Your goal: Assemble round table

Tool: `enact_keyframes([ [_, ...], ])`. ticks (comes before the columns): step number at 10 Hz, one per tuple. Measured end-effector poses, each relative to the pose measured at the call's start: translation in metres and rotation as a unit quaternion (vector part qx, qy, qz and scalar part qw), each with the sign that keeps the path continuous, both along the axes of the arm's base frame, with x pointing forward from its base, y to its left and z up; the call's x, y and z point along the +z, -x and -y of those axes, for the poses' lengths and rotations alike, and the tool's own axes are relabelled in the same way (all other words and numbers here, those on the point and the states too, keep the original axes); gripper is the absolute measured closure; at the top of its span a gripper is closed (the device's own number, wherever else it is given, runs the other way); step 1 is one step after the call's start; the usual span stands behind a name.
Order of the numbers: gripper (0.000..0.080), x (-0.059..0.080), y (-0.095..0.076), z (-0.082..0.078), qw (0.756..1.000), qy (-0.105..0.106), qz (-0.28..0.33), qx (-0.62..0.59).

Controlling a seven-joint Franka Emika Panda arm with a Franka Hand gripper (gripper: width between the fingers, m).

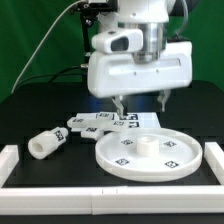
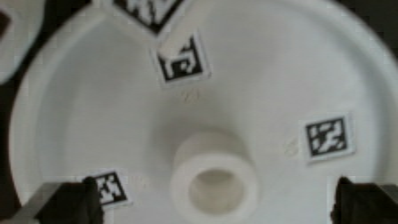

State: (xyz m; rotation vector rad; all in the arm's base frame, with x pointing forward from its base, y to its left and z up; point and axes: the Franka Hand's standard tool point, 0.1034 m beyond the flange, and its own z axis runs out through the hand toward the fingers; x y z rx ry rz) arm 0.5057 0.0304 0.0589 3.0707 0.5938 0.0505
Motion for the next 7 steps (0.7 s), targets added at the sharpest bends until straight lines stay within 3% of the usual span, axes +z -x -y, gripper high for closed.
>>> enact_keyframes([
  [1,0.0151,-0.008,-0.004,0.001,1.0,-0.004,0.011,-0.001],
  [5,0.0151,-0.01,-0.001,0.0,1.0,-0.004,0.007,-0.001],
  [7,0.0151,-0.031,0.0,-0.004,1.0,-0.004,0.012,0.001],
])
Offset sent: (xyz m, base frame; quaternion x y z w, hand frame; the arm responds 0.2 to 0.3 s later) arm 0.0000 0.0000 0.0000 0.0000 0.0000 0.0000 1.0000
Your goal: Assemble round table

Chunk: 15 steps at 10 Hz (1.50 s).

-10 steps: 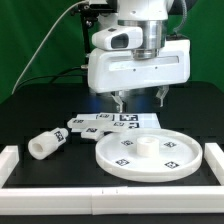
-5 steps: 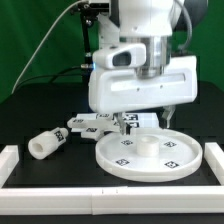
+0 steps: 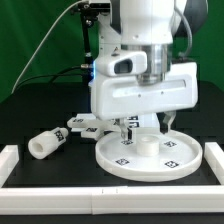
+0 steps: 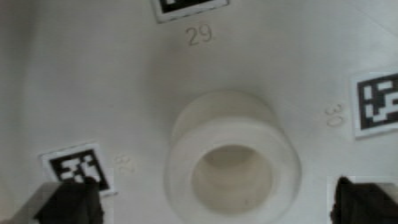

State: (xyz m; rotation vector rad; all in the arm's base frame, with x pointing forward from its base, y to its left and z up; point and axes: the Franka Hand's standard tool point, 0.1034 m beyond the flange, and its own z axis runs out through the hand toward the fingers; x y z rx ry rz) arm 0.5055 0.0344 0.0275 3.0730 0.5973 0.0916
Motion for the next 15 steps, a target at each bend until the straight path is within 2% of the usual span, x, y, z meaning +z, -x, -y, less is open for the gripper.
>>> enact_keyframes([
  [2,0.0151,-0.018,0.0,0.0,1.0,0.001,0.002,0.0],
  [5,0.0164,-0.019,0.001,-0.001,1.0,0.001,0.002,0.002],
  [6,0.0329,-0.019,0.001,-0.001,1.0,0.001,0.002,0.002],
  [7,0.0329,-0.018,0.0,-0.001,1.0,0.001,0.002,0.002],
  [8,0.0397,-0.018,0.0,-0.001,1.0,0.001,0.002,0.002],
  [9,0.0397,-0.019,-0.001,-0.001,1.0,0.001,0.003,0.002],
  [11,0.0397,-0.018,-0.022,-0.007,1.0,-0.002,0.016,0.006],
  [15,0.0396,-0.016,-0.057,-0.003,0.999,-0.001,0.03,0.012],
])
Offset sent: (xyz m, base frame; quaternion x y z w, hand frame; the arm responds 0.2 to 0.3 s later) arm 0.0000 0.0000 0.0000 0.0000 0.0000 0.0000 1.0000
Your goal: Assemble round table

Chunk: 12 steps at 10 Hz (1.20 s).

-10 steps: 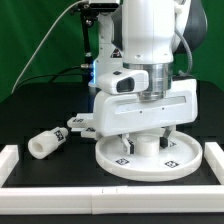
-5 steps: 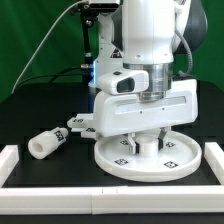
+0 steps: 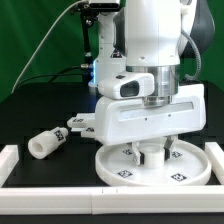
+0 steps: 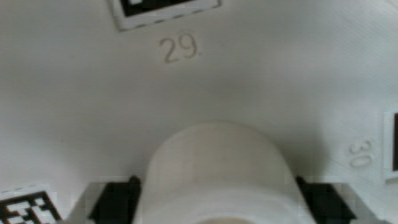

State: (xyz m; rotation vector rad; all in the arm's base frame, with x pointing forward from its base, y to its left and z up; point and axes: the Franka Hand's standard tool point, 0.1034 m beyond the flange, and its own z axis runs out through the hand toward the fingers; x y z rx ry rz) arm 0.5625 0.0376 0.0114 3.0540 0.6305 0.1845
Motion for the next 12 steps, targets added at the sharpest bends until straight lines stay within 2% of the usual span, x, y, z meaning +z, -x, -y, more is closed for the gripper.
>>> enact_keyframes([
  [4,0.0395,-0.001,-0.003,-0.002,1.0,0.0,-0.015,0.0],
  [5,0.0362,-0.001,-0.003,-0.002,1.0,0.0,-0.015,0.0],
  [6,0.0233,-0.001,-0.003,-0.002,1.0,0.0,-0.015,0.0],
  [7,0.0233,0.002,-0.003,0.001,1.0,0.002,-0.019,0.0],
  [8,0.0167,0.018,-0.004,0.008,1.0,0.004,-0.024,-0.007],
  [10,0.0155,0.054,-0.005,0.021,0.999,0.007,-0.037,-0.02],
  [11,0.015,0.065,-0.006,0.029,0.999,0.009,-0.043,-0.027],
  [12,0.015,0.061,-0.005,0.026,0.999,0.009,-0.04,-0.024],
])
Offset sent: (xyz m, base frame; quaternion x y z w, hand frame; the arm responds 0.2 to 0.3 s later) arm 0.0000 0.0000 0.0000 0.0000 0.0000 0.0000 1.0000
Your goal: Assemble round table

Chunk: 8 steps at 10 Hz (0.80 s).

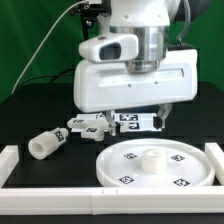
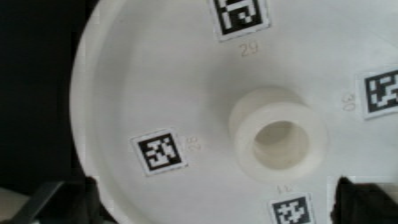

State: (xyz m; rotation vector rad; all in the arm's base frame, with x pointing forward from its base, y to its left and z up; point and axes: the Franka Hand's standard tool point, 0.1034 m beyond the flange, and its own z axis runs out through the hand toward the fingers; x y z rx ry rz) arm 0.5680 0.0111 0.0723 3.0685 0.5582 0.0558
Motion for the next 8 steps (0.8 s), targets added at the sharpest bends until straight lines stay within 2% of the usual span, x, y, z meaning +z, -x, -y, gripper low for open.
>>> enact_keyframes([
  [2,0.015,-0.002,0.001,0.0,1.0,0.0,-0.002,0.001],
  [3,0.015,-0.001,0.002,0.006,1.0,-0.003,-0.002,-0.012],
  [4,0.015,0.004,0.004,0.026,0.999,-0.006,-0.001,-0.043],
  [6,0.015,0.024,0.014,0.055,0.993,-0.008,0.002,-0.118],
  [7,0.015,0.025,0.026,0.071,0.984,-0.013,0.001,-0.179],
  [8,0.015,0.024,0.029,0.076,0.979,-0.017,0.003,-0.204],
])
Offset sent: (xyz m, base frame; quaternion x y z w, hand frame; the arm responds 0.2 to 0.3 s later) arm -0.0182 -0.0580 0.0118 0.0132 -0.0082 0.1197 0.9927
